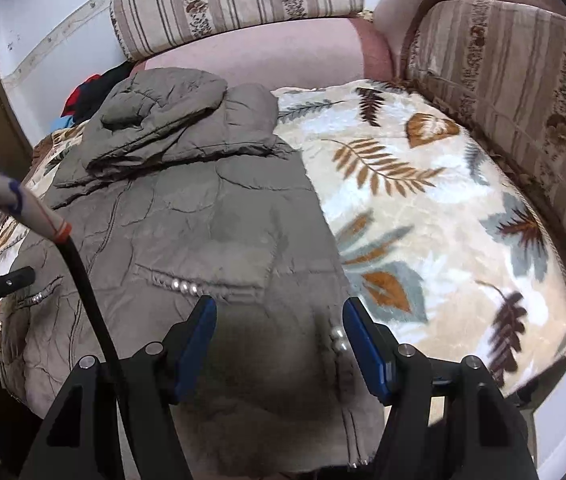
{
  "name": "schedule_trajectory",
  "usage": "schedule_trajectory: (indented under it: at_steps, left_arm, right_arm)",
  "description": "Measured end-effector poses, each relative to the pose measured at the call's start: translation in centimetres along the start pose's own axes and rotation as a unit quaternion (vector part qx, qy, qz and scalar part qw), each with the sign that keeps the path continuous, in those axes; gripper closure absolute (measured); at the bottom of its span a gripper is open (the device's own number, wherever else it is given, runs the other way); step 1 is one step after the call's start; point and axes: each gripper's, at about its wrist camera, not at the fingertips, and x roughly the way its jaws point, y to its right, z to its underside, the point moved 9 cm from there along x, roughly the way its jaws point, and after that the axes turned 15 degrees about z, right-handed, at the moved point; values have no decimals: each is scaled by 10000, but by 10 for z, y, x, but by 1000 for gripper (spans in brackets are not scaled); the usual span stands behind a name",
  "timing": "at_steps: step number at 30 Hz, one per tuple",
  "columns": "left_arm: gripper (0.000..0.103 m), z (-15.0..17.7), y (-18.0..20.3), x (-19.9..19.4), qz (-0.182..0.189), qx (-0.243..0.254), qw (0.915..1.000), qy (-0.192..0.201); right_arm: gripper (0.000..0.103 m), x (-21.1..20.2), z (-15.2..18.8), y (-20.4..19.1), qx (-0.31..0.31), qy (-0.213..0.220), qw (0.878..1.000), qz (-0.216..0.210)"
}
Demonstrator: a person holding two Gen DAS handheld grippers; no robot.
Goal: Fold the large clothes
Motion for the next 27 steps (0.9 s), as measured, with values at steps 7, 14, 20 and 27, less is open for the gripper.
schedule_trajectory:
  at_steps: [7, 14, 20, 27]
  left_arm:
    - [19, -63, -80, -44, -580, -286, 9964, 551]
    - [19, -137, -156, 3, -162, -869, 9954, 377]
    - [19, -182, -182, 74, 458, -1217, 9915, -26]
    - [11, -204, -163, 130, 1061, -1051, 9885, -251]
  right_arm:
    - [27, 38, -86, -13, 336, -137, 9971, -673]
    - [24, 121, -165, -18, 1149, -759, 9835, -1173]
    - [23, 203, -198, -25, 1586, -1257, 9705, -1313]
    - [38, 238, -212, -66, 1484, -1513, 9567, -1995]
